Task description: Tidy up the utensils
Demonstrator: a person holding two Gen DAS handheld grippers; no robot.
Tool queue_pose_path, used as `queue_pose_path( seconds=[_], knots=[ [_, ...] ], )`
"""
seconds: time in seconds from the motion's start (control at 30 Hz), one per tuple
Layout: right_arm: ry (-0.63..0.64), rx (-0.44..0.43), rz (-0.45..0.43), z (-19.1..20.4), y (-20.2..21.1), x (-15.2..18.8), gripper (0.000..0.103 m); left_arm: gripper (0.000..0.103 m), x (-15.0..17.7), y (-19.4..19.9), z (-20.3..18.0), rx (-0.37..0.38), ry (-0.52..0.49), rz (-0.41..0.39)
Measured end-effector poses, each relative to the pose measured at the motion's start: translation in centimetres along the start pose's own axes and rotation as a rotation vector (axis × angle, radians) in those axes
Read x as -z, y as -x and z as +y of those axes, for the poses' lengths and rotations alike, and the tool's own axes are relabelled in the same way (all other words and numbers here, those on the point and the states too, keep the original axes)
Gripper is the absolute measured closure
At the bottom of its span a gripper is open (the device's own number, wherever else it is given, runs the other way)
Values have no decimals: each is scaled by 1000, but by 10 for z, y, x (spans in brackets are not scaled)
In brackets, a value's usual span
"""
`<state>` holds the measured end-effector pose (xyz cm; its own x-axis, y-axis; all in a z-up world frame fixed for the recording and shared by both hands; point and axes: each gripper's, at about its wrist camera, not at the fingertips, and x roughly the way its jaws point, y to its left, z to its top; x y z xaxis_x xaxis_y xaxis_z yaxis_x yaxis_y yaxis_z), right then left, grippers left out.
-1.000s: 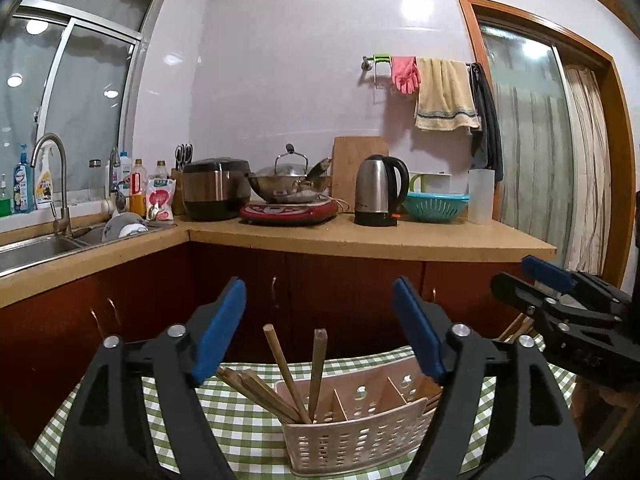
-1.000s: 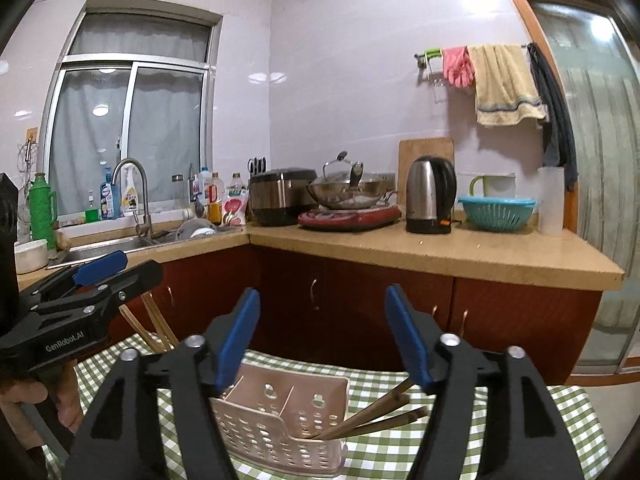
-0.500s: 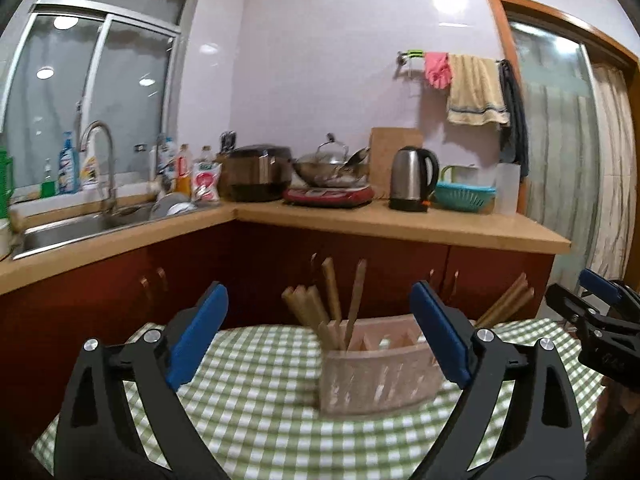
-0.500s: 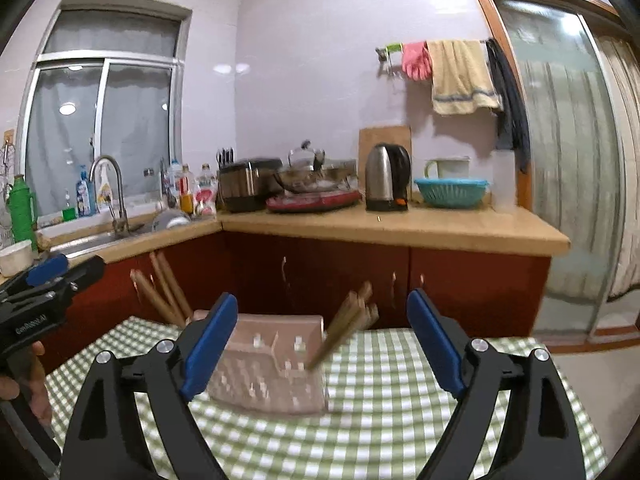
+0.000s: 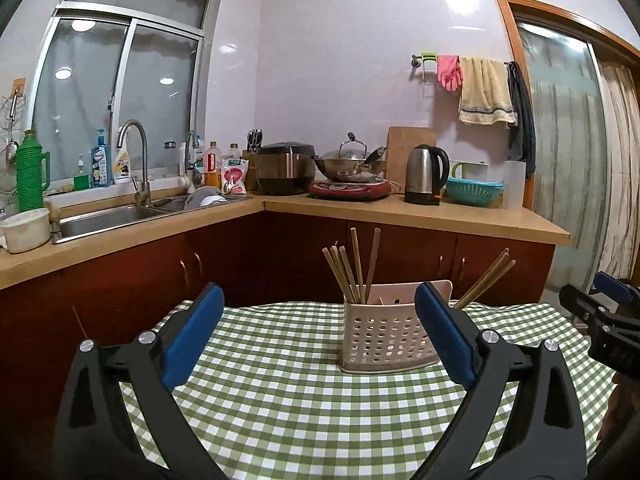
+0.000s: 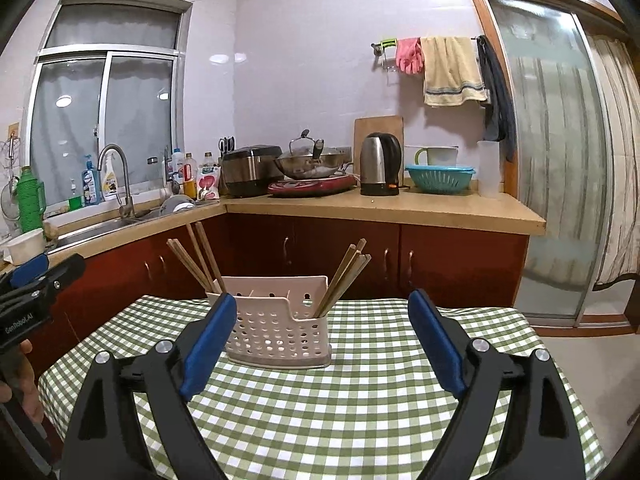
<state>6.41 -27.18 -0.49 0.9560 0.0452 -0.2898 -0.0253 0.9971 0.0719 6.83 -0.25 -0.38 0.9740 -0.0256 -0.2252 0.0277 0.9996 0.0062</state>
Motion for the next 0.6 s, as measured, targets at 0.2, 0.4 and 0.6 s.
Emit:
queue_pose_path(
  seconds=[0.2, 0.4, 0.6],
  knots=[
    [0, 6, -14, 1, 19, -2, 18, 9, -5, 21, 3, 6, 11, -18],
    [8, 11, -28, 2, 34, -1, 18, 9, -3, 35, 2, 6, 8, -28],
    [10, 9, -38, 4, 41, 0, 18, 9, 0, 39, 4, 12, 18, -16]
  ],
)
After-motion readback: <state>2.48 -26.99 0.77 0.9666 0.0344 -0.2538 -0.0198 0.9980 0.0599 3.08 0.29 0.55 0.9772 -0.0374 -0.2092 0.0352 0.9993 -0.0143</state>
